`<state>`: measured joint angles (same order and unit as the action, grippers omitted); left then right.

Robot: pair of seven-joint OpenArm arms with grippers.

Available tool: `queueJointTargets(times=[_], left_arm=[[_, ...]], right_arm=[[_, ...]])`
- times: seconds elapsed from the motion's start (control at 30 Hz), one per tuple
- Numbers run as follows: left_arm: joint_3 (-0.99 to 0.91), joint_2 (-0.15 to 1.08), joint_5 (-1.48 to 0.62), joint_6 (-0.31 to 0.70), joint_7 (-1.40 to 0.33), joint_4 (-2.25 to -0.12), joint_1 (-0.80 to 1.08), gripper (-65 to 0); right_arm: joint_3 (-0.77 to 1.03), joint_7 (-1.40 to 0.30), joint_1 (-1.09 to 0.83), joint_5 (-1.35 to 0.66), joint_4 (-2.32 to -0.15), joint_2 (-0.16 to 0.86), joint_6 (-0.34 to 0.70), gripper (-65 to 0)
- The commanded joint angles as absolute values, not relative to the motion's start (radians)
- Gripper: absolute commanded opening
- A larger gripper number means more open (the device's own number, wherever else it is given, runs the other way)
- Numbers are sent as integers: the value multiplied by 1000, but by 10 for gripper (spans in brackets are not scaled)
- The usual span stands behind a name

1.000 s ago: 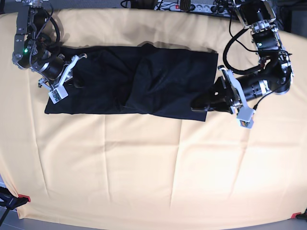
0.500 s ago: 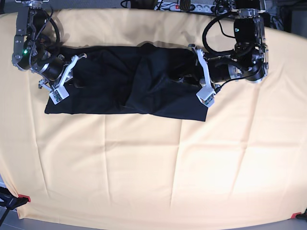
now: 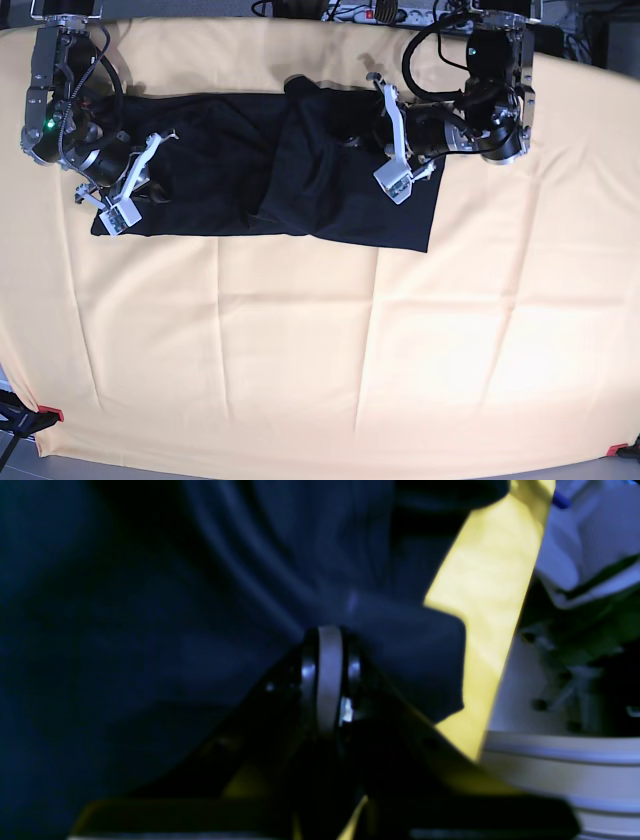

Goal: Fold the T-shirt properly
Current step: 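Release the strip end with the right gripper and move it aside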

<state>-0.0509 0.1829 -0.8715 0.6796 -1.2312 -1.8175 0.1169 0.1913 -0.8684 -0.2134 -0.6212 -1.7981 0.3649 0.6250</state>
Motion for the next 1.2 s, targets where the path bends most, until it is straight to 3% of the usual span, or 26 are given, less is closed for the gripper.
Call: queueJointTargets(times=[0.0, 0.2, 0.43, 0.57, 0.63, 0.8, 1.03, 1.17], left_arm=[[-75, 186, -894, 680, -1212, -1862, 89, -650], [-208, 229, -822, 676, -1164, -1892, 58, -650], [-216, 255, -684, 628, -1051, -1798, 103, -650], [-216, 255, -672, 629, -1042, -1684, 104, -650], [-216, 255, -640, 628, -1021, -1641, 102, -650], [-216, 269, -641, 627, -1024, -1621, 102, -650], [-217, 329, -688, 590, -1025, -1623, 102, -650], [-217, 338, -697, 591, -1032, -1624, 102, -650]], right_arm=[[197, -849, -202, -640, -1818, 379, 628, -650], [197, -850, -202, -640, -1818, 380, 628, -650], [197, -854, -145, -706, -1820, 380, 590, -650], [203, -941, -72, -668, -1821, 380, 466, -373], [218, -991, -38, -621, -1821, 380, 414, -291], [320, -1027, -22, -591, -1821, 380, 321, -288], [583, -1100, -123, -724, -1816, 379, 361, -285], [664, -1100, -214, -812, -1810, 379, 389, -229]])
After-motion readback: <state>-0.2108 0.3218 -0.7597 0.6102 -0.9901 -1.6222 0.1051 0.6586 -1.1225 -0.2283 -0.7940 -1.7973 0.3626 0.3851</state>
